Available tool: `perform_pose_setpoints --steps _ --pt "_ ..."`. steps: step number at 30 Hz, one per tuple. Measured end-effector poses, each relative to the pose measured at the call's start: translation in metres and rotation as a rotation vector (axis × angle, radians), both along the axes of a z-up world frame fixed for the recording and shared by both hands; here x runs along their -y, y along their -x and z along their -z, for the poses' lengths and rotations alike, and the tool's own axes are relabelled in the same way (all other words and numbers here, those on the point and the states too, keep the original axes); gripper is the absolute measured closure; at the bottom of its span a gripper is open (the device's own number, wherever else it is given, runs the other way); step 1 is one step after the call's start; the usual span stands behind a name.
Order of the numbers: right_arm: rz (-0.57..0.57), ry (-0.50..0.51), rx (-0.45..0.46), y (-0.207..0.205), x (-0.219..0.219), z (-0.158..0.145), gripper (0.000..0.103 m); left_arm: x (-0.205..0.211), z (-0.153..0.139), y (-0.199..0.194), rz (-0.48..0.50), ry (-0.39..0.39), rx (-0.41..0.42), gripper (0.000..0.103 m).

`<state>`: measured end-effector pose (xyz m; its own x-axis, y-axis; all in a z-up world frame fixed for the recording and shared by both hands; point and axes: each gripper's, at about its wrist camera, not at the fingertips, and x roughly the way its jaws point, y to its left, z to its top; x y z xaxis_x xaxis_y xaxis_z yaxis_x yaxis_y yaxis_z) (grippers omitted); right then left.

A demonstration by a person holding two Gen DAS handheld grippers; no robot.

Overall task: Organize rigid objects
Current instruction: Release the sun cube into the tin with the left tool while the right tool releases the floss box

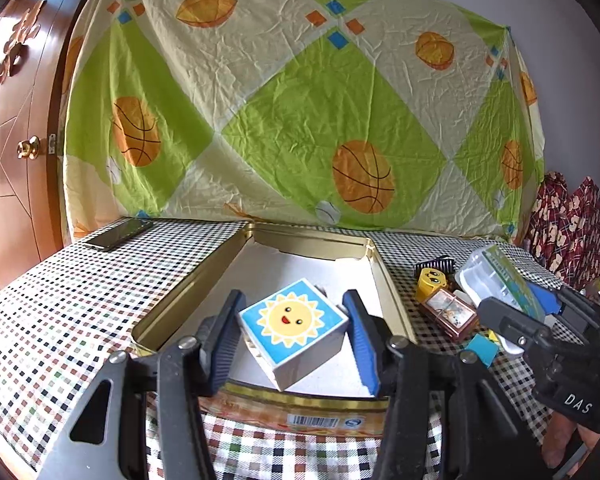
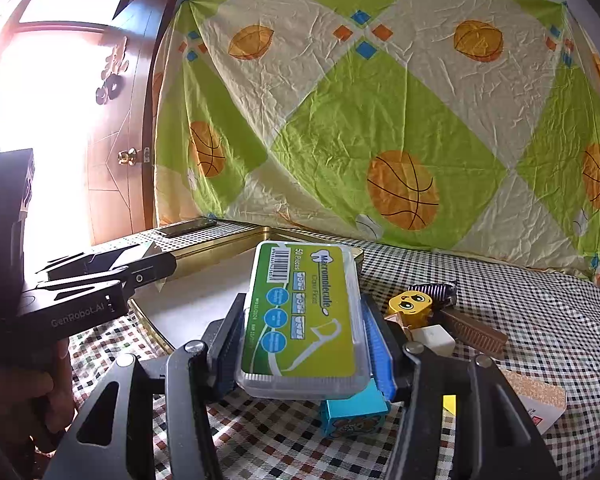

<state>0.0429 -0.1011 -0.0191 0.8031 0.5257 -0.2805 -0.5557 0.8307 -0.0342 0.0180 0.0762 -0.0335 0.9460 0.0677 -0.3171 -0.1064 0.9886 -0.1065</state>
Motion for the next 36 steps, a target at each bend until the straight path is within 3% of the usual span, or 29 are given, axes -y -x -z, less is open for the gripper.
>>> perform_pose_setpoints --steps 15,36 --pt "-0.041 0.03 -0.026 -0.005 -0.019 -0.001 0.047 -0.022 -0.001 -0.015 -0.029 0.008 -0.056 0.053" --pt "-0.077 0.01 -0.024 -0.006 -0.031 -0.014 0.047 -0.027 -0.007 -0.026 -0.037 -0.037 -0.044 0.053"
